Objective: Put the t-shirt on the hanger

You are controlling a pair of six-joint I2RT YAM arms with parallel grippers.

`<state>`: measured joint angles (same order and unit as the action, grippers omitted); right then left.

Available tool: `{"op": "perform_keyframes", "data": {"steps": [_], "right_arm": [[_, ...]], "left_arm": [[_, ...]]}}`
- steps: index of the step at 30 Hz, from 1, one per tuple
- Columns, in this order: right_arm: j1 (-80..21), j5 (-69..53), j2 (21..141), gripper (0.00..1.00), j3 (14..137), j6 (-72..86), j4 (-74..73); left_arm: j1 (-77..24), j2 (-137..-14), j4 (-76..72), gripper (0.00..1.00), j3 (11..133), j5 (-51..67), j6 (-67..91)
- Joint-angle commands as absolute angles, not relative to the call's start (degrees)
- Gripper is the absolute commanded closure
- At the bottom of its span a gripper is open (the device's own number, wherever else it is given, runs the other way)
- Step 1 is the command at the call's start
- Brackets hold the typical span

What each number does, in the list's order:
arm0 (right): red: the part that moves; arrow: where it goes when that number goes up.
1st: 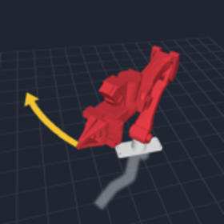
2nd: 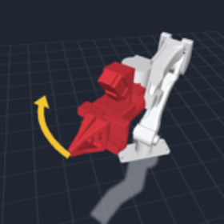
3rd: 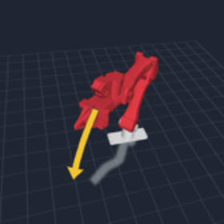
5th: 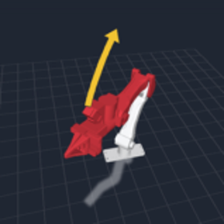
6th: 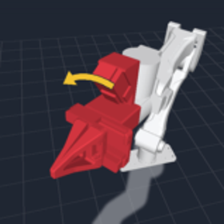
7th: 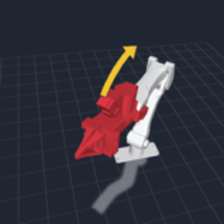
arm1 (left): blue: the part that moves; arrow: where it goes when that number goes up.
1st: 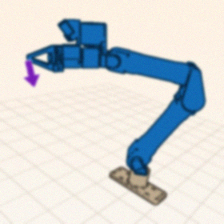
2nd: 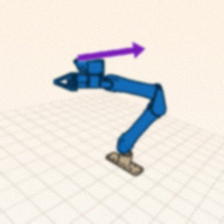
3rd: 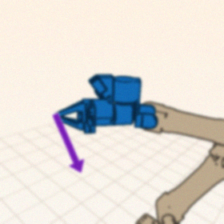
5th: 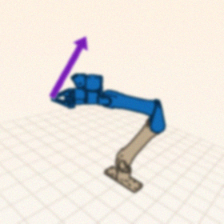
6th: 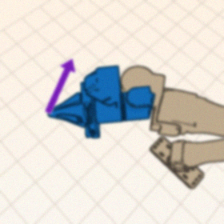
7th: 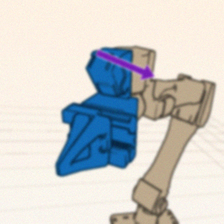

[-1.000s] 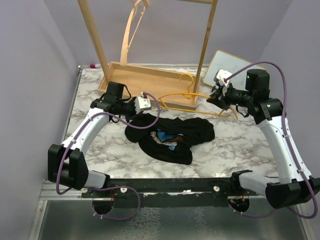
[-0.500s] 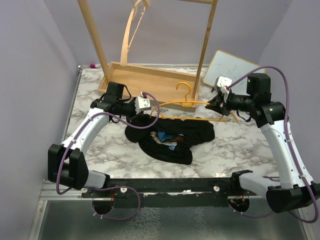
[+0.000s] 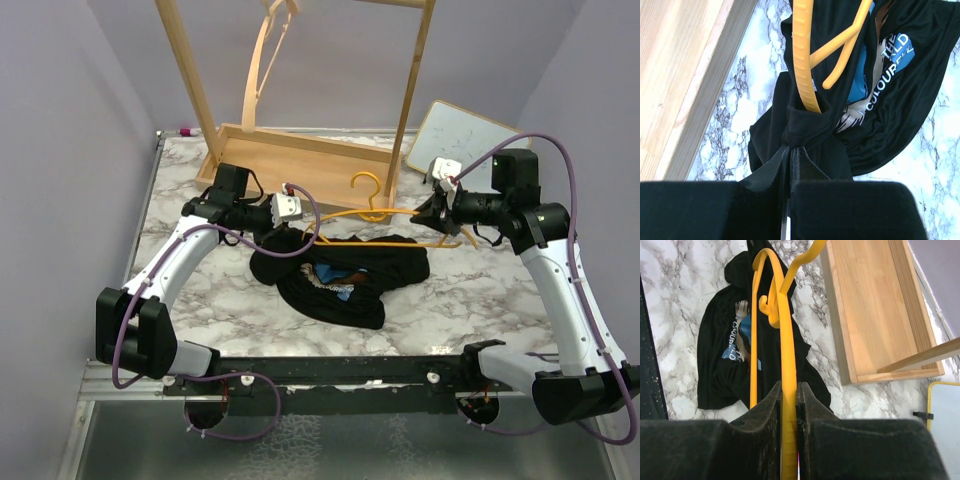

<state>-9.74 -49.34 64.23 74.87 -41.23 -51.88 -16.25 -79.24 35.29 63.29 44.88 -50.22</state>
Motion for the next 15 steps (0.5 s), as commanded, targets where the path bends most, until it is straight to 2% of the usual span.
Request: {"op": "perform_keyframes", "data": {"steps": [1, 15], "right_arm": [[-9.58, -51.07, 64.41, 0.99, 73.97, -42.48, -52.06], [-9.58, -49.99, 68.62, 0.99, 77.54, -48.83, -50.42]], "left_arm": [[-16.48, -79.57, 36.62, 1.0, 65.48, 49.08, -50.69], [-20.28, -79.57, 46.72, 1.0, 66.97, 52.07, -58.31]]}}
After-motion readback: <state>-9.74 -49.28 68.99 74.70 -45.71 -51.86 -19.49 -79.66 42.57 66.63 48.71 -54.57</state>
